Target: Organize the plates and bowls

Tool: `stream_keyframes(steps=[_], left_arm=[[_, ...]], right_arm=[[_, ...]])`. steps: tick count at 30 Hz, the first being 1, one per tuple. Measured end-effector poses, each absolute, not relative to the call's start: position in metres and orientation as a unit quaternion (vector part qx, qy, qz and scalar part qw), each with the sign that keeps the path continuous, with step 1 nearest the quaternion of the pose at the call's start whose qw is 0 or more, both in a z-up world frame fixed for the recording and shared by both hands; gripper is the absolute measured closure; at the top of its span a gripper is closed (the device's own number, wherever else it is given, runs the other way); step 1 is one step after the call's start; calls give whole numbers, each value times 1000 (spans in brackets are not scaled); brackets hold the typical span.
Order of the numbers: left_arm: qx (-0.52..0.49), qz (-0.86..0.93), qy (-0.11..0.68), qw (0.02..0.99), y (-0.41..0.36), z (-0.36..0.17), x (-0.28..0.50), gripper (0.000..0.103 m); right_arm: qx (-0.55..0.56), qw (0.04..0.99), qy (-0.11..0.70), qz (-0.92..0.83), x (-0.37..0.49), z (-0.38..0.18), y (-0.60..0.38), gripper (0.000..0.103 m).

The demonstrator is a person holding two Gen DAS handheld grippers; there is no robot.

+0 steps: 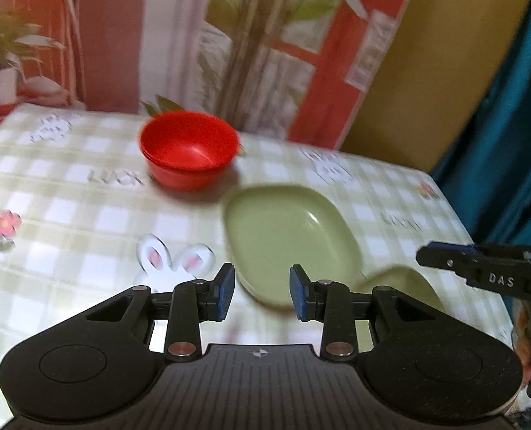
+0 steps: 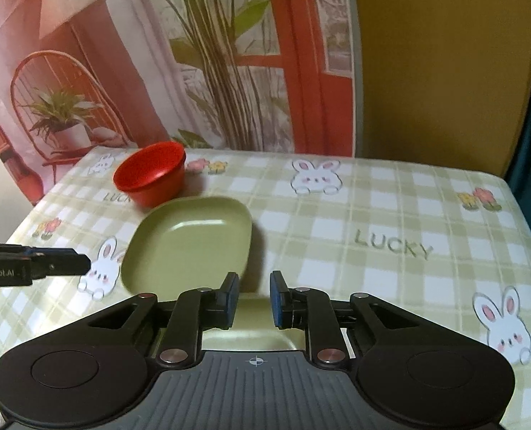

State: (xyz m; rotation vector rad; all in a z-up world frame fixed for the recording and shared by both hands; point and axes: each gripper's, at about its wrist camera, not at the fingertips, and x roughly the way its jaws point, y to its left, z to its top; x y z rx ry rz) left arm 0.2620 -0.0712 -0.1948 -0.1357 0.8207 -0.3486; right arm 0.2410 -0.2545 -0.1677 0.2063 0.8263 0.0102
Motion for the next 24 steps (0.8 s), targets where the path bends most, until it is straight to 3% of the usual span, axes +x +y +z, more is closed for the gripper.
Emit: stream_keyframes(steps=[22, 24], left_arm=[[-93, -163, 440, 878, -79, -249, 322, 68], [-94, -163, 442, 877, -79, -252, 322, 72]], right_arm=[[118, 872, 474, -4, 326, -226, -246, 85], [122, 871, 476, -2, 327, -229, -246, 86]])
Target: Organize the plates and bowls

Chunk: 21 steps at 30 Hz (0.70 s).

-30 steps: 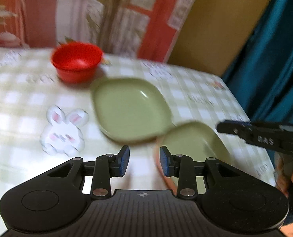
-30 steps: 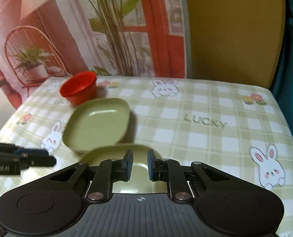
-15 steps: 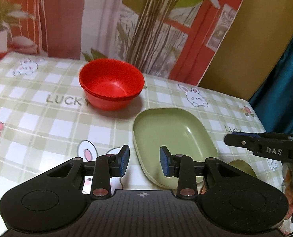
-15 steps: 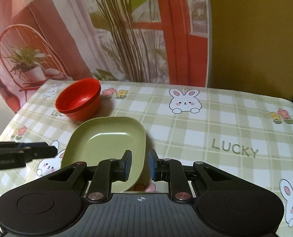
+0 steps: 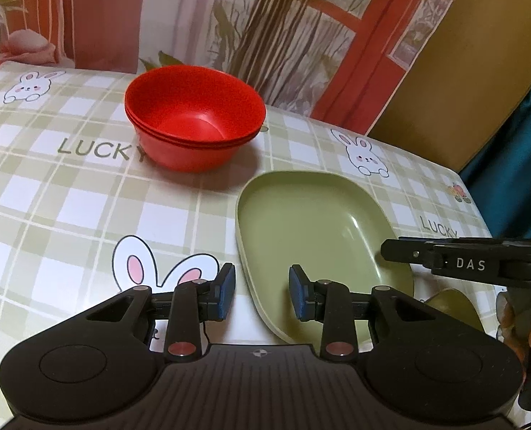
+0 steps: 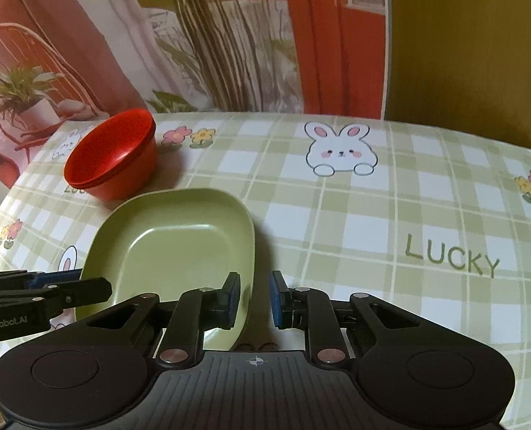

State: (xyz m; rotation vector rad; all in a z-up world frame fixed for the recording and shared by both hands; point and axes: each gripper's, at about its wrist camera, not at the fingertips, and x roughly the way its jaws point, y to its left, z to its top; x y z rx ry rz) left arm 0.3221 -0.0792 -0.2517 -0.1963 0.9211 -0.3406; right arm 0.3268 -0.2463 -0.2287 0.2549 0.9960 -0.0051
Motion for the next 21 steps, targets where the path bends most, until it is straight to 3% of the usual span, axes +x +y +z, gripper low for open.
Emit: stream_keyframes(steps=[1, 6, 21], left_arm=[[-93, -162, 443, 877, -80, -252, 322, 81], [-94, -158, 450, 874, -81, -256, 322, 90], [-88, -160, 403, 897, -86, -205, 308, 89]], right_arm=[[123, 870, 477, -2, 327, -230, -246, 87], [129, 868, 480, 3, 325, -233, -244, 95], [133, 895, 426, 2, 315, -189, -250, 96]])
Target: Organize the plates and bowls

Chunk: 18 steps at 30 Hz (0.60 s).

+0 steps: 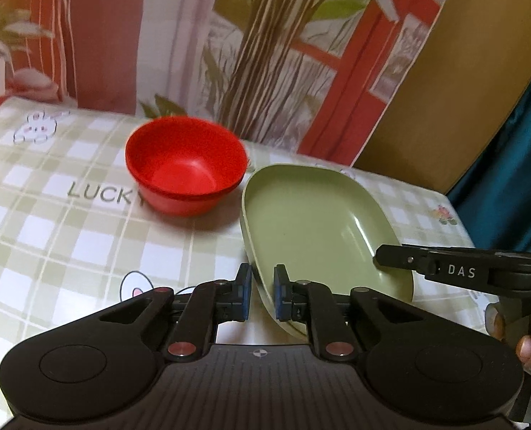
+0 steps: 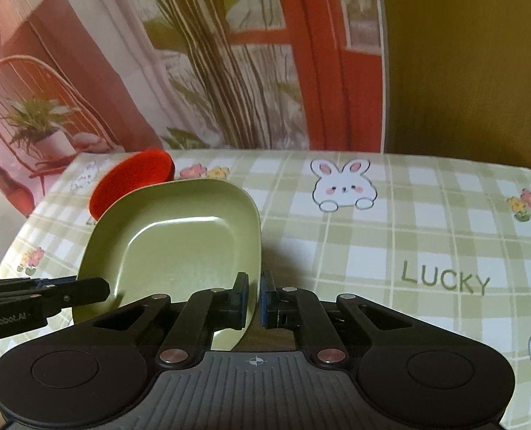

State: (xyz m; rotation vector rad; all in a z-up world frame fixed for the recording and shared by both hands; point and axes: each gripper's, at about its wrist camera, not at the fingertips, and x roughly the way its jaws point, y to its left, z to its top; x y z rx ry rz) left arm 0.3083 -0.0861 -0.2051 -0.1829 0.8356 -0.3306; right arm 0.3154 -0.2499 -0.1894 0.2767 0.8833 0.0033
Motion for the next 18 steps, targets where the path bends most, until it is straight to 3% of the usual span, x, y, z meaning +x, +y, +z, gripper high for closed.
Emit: stream_keyframes(steps=[18], left_arm=[[-81, -239, 411, 876, -116, -181, 248, 84]], right_arm=[[131, 897, 421, -12, 248, -169, -278, 96]])
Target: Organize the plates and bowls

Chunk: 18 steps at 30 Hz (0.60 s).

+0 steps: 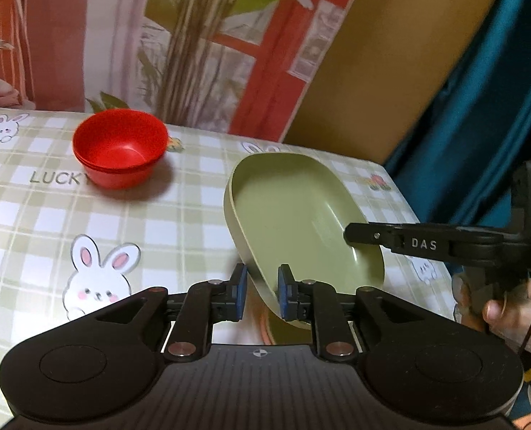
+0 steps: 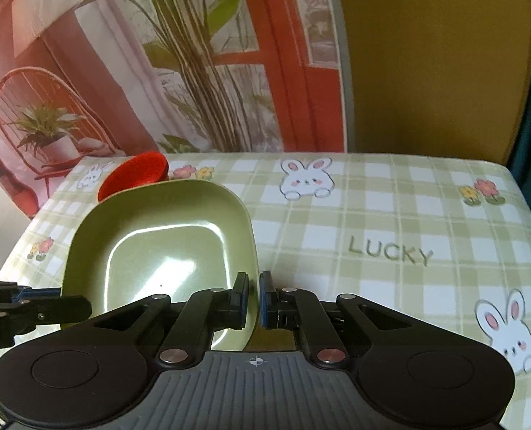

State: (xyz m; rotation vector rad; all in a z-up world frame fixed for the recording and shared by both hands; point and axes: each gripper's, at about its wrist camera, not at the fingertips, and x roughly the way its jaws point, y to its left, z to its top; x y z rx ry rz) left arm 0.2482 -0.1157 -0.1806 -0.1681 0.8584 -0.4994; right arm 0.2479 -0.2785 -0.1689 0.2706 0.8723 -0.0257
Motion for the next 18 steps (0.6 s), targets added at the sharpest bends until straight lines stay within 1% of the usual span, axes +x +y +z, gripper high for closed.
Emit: stream_keyframes(steps=[11, 18], left_arm=[[-62, -269, 433, 858, -130, -191, 217, 82], [-57, -275, 449, 848, -135, -200, 210, 82]], right_arm=[[144, 891, 430, -26, 211, -176, -286, 96], [152, 884, 441, -36, 196, -186, -288, 96]])
